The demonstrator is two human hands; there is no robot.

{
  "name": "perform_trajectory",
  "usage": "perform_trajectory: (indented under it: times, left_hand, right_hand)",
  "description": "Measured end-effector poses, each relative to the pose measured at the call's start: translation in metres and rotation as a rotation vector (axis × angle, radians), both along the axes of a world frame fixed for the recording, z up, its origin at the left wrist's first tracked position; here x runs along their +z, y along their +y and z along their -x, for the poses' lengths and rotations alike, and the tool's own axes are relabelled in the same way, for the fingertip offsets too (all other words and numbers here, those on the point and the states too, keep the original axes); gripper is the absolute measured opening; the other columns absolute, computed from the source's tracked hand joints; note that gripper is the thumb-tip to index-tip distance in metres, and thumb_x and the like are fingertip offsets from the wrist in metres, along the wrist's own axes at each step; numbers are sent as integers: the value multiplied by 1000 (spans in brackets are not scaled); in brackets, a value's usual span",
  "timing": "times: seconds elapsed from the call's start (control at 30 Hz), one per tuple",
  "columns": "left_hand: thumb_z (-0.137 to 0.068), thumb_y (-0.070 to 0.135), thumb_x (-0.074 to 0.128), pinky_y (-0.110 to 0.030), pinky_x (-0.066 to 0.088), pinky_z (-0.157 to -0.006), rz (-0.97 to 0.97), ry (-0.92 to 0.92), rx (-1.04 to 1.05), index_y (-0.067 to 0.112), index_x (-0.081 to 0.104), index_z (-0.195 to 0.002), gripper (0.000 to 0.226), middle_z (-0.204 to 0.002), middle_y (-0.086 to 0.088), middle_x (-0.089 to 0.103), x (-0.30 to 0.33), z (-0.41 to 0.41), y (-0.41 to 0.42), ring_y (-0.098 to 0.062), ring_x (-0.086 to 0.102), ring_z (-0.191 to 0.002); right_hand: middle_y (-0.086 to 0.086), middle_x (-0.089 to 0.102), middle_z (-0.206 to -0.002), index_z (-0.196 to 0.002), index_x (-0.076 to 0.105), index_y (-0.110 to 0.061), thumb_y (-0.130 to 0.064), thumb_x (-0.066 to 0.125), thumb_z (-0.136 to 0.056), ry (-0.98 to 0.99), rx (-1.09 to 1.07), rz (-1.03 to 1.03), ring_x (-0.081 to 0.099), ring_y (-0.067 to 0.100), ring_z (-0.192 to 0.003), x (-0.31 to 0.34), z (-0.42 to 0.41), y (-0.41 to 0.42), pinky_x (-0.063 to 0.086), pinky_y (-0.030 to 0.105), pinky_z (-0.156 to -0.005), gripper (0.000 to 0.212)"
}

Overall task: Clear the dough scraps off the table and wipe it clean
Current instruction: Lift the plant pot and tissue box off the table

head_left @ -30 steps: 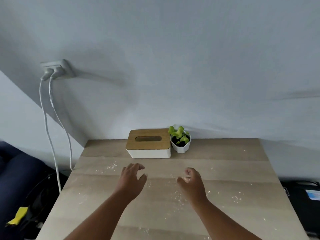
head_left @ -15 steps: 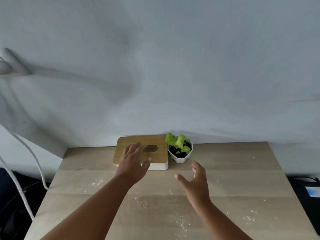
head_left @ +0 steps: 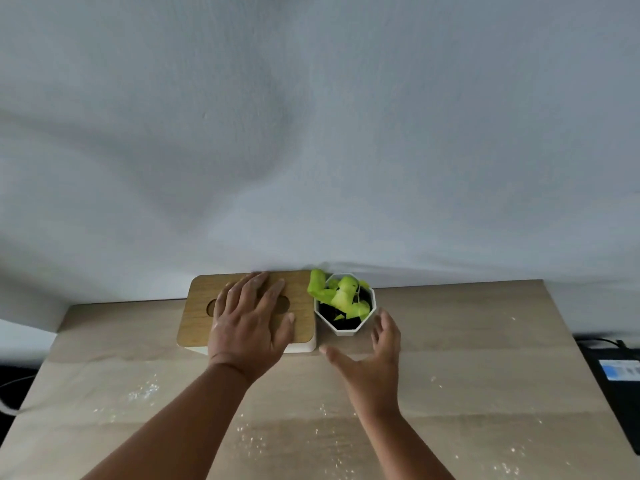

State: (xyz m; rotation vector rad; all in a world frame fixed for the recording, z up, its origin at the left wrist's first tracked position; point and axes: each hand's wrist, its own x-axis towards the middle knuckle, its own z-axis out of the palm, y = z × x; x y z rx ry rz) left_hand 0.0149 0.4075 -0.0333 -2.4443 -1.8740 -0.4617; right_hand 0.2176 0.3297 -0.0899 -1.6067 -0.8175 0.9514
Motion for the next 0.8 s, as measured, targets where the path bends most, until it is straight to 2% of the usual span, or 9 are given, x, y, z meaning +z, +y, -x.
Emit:
perform_trajectory:
  times: [0.1, 0.17, 0.27, 0.53, 0.67, 0.8]
  left_hand:
    - [-87, 60, 52, -51, 33, -115, -25, 28, 17, 31, 57, -138, 59, -139, -1, 53, -2, 0, -1, -30, 48, -128]
    - [-86, 60, 52, -51, 34, -114, -38, 40, 24, 30, 58, -138, 60, -137, -2, 55, -2, -1, -1, -31, 48, -127]
    - [-86, 60, 52, -52, 34, -113, -39, 56, 27, 30, 58, -138, 60, -136, -2, 55, -2, -2, 0, -30, 47, -128]
    - [-86, 60, 51, -50, 33, -112, -38, 70, 30, 30, 59, -139, 61, -136, -3, 55, -1, -3, -1, -31, 48, -127]
    - [-86, 60, 51, -50, 33, -111, -47, 67, 30, 29, 59, -139, 61, -136, -3, 55, 0, -4, -1, -31, 48, -126]
    - [-86, 59, 52, -51, 34, -111, -44, 66, 28, 29, 59, -139, 61, -136, -3, 55, 0, -4, -1, -31, 48, -126]
  right_hand:
    - [-9, 39, -152, -155, 35, -24, -40, 98, -54, 13, -25, -28, 41, 4, -143, -1, 0, 8, 39, 39, -121, 121]
    - [-11, 42, -148, -152, 39, -29, -38, 98, -54, 1, -30, -70, 46, 10, -141, -1, 0, 14, 43, 42, -118, 115]
    - [-19, 46, -141, -146, 44, -38, -39, 97, -54, -46, -21, -119, 50, 10, -137, -2, -1, 21, 47, 40, -113, 106]
    - [-22, 54, -134, -136, 48, -48, -45, 97, -57, -64, -37, -163, 57, 7, -128, 3, -3, 30, 52, 33, -105, 93]
    - [-17, 61, -129, -135, 53, -39, -39, 99, -58, -42, -43, -157, 62, 8, -123, 6, -3, 35, 56, 33, -100, 89]
    - [-16, 63, -127, -133, 54, -39, -42, 99, -58, -39, -55, -170, 64, 7, -119, 9, -3, 35, 56, 24, -94, 88]
